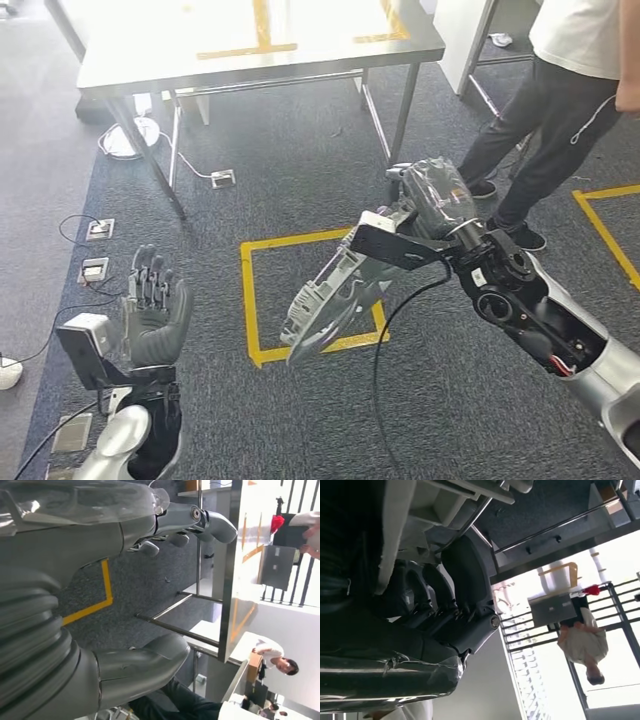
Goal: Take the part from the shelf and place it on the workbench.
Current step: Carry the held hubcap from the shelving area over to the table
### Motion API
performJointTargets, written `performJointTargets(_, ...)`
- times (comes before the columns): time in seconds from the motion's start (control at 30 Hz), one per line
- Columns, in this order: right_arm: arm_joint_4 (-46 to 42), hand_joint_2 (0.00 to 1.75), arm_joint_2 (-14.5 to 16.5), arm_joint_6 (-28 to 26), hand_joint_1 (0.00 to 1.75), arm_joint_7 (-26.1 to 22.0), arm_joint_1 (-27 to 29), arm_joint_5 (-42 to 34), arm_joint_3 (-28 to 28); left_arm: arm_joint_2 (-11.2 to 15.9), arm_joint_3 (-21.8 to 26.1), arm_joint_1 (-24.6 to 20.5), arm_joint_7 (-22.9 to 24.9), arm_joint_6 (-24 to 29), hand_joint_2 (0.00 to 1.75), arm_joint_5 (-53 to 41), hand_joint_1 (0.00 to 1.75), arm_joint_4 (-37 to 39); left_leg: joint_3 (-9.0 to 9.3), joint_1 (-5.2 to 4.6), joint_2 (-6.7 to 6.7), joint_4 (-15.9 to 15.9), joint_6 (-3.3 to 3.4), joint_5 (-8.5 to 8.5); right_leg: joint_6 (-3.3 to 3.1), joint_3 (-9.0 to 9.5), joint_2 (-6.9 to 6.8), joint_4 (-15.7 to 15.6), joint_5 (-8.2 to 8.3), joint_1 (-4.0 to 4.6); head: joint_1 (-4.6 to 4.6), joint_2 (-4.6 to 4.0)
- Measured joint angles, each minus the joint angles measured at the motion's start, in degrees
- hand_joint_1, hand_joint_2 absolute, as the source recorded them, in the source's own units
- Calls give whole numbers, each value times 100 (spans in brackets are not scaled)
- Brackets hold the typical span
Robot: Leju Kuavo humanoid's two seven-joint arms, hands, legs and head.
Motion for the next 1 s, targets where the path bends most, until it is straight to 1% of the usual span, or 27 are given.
performJointTargets(0.03,0,175,0,-1,175,0,1,0,-3,0,0,1,0,0,175,-1,0,-1,-213,11,35,380,-35,-136,-29,30,-4,-7,-25,1,-30,0)
performJointTargets(0.07,0,175,1,-1,175,-1,7,0,-4,1,0,9,0,0,175,0,0,-2,-479,22,54,814,-55,-267,-51,60,-9,-21,-51,3,-59,0)
performJointTargets(0.1,0,175,1,-1,175,-1,16,0,-2,1,0,23,0,0,175,0,0,-2,-734,30,66,1175,-61,-330,-65,101,-7,-45,-77,8,-76,0)
performJointTargets(0.13,1,175,1,-1,175,-1,26,0,1,2,0,36,1,-1,175,1,0,-1,-909,33,73,1369,-53,-295,-73,151,-5,-73,-104,13,-84,0)
performJointTargets(0.17,1,175,1,-1,175,-2,33,0,3,2,0,41,0,-3,175,1,0,-1,-959,27,77,1288,-23,-97,-78,225,-2,-106,-141,22,-93,0)
performJointTargets(0.2,2,175,1,-2,175,-4,35,0,3,2,0,38,-2,-9,175,1,0,0,-891,13,77,955,30,226,-80,314,1,-135,-189,34,-100,0)
performJointTargets(0.23,3,175,2,-5,175,-10,36,0,3,2,0,33,-8,-22,175,0,0,0,-752,-14,76,508,104,562,-80,407,1,-161,-246,44,-101,0)
performJointTargets(0.27,6,175,2,-14,175,-20,37,-1,5,4,0,33,-14,-36,175,0,0,6,-593,-48,77,107,188,833,-73,489,1,-203,-295,57,-92,0)
performJointTargets(0.3,13,175,2,-23,175,-32,41,-2,9,5,0,37,-25,-50,175,0,0,11,-469,-80,77,-170,257,978,-53,549,-2,-243,-325,48,-74,0)
performJointTargets(0.33,25,175,3,-32,175,-40,48,-5,16,8,0,39,-34,-61,175,0,0,19,-393,-114,72,-287,304,998,-23,595,-6,-290,-342,30,-64,0)
performJointTargets(0.4,46,175,5,-44,175,-54,69,-15,24,10,2,19,-51,-69,175,0,0,26,-252,-145,78,-451,376,905,48,661,-18,-328,-322,0,-72,0)
performJointTargets(0.43,54,175,6,-49,175,-58,75,-19,17,8,3,-2,-60,-76,175,-1,0,27,-120,-134,74,-627,395,822,66,641,-26,-250,-307,6,-83,0)
performJointTargets(0.47,60,175,6,-58,175,-65,78,-22,10,3,4,-17,-72,-85,175,-3,0,31,37,-108,72,-815,411,748,66,562,-25,-67,-307,19,-68,1)
performJointTargets(0.5,71,175,6,-68,175,-69,81,-26,9,-2,5,-17,-85,-96,175,-5,0,39,207,-73,63,-994,411,680,57,430,-17,214,-352,30,-35,1)
performJointTargets(0.57,114,175,6,-81,175,-74,124,-34,35,-5,5,43,-102,-111,175,-7,0,71,483,-27,40,-1187,374,592,40,87,0,886,-623,41,42,1)
performJointTargets(0.6,141,175,6,-82,175,-73,159,-38,50,-4,5,74,-105,-114,175,-7,0,88,602,-10,30,-1232,353,539,60,-67,4,1121,-778,38,61,0)
performJointTargets(0.63,165,175,7,-81,175,-72,186,-40,61,-4,4,94,-106,-114,175,-8,0,102,708,6,17,-1257,321,476,96,-190,3,1211,-869,28,67,0)
performJointTargets(0.67,182,175,7,-81,175,-71,200,-42,66,-5,4,102,-107,-114,175,-10,0,112,805,28,3,-1262,288,405,150,-265,-2,1116,-840,4,73,0)
performJointTargets(0.7,191,175,7,-81,175,-69,202,-44,66,-8,4,102,-107,-114,175,-13,0,117,890,54,-9,-1252,250,328,211,-293,-11,851,-660,-31,80,0)
performJointTargets(0.77,198,175,7,-82,175,-58,203,-44,67,-11,4,104,-107,-116,175,-18,0,121,1010,88,-23,-1171,165,155,338,-295,-47,84,70,-116,102,0)
performJointTargets(0.8,203,175,8,-80,175,-47,212,-44,72,-13,4,107,-109,-119,175,-21,0,123,1015,97,-30,-1098,122,79,329,-286,-46,-182,349,-136,101,0)
performJointTargets(0.83,206,175,8,-79,175,-36,223,-44,78,-15,4,110,-108,-120,175,-23,0,125,992,101,-36,-1022,78,5,295,-303,-33,-304,523,-137,92,0)
performJointTargets(0.87,207,175,6,-78,175,-26,227,-43,78,-21,4,106,-109,-122,175,-27,0,123,975,111,-40,-964,33,-63,227,-328,-19,-287,518,-117,84,1)
performJointTargets(0.9,201,175,4,-77,175,-20,220,-43,67,-27,5,90,-109,-123,175,-31,0,121,955,120,-44,-924,-4,-109,140,-329,-3,-220,451,-102,71,1)
performJointTargets(0.93,191,175,1,-80,175,-21,202,-42,46,-34,5,65,-109,-125,175,-34,0,117,915,136,-29,-828,-41,-136,97,-327,5,-173,406,-101,61,1)
performJointTargets(0.97,184,175,-1,-85,175,-21,184,-40,25,-39,5,39,-114,-126,175,-39,0,115,824,150,0,-612,-93,-139,56,-286,4,-159,345,-110,46,1)
performJointTargets(1.0,181,175,-2,-90,175,-24,184,-37,11,-41,5,25,-116,-127,175,-42,0,116,664,167,38,-277,-156,-153,29,-207,12,-174,292,-124,21,1)
